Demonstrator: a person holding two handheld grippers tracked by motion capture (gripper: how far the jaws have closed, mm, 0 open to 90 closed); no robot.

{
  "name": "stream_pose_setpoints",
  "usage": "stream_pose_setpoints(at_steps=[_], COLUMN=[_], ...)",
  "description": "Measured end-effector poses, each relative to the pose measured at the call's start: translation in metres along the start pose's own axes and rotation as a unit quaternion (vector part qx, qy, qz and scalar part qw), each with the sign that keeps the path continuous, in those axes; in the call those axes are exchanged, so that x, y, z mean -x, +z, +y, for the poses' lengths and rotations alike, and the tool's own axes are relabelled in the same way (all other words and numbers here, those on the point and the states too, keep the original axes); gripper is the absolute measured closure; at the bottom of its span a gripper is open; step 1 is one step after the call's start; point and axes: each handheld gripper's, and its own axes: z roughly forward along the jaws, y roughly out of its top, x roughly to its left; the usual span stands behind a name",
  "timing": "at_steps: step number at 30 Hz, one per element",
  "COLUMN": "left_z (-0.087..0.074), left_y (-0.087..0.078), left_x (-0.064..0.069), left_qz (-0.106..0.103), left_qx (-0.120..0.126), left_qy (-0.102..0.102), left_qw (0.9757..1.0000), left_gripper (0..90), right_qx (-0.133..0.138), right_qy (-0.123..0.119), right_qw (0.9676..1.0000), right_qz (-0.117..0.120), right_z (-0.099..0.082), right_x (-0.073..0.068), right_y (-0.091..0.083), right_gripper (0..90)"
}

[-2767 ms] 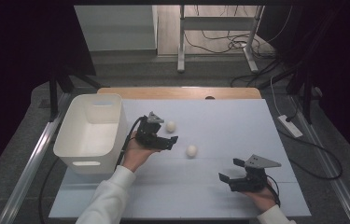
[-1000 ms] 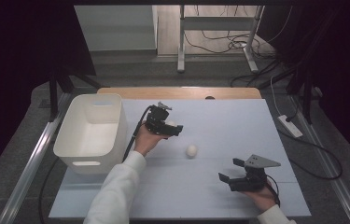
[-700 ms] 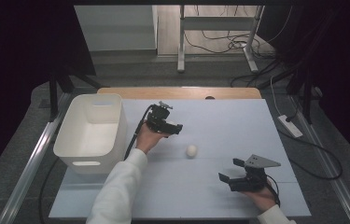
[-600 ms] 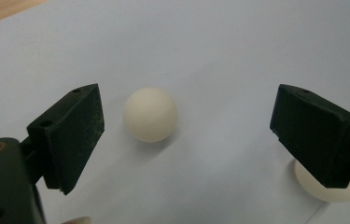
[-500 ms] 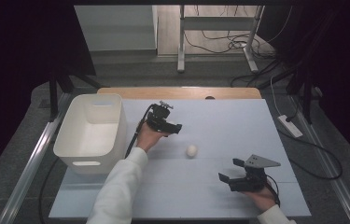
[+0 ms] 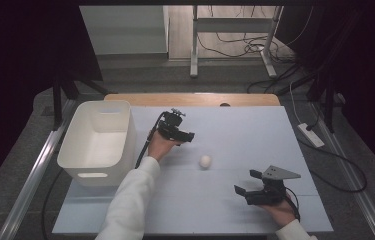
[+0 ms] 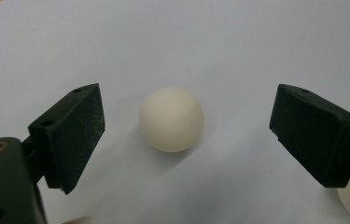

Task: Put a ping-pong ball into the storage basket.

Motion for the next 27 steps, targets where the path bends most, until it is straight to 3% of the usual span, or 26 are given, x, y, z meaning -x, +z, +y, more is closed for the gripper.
stream_pose_setpoints(at_steps=[14,27], left_z=[-0.002,-0.003], left_y=[0.011,0.017], left_x=[-0.006,-0.007], left_qz=[0.004,-0.002], left_qx=[-0.008,-0.017], left_qy=[-0.015,-0.014], left_qw=[0.9998,0.9998], left_gripper=[12.6,18.7], right_qx=[-0.001,-0.001], right_qy=[0.001,0.001], right_qw=[1.0000,1.0000], right_qz=[-0.001,-0.001], right_z=[0.000,0.000], right_x=[0.000,0.000], right_y=[0.000,0.000], right_gripper=[10.3,10.3])
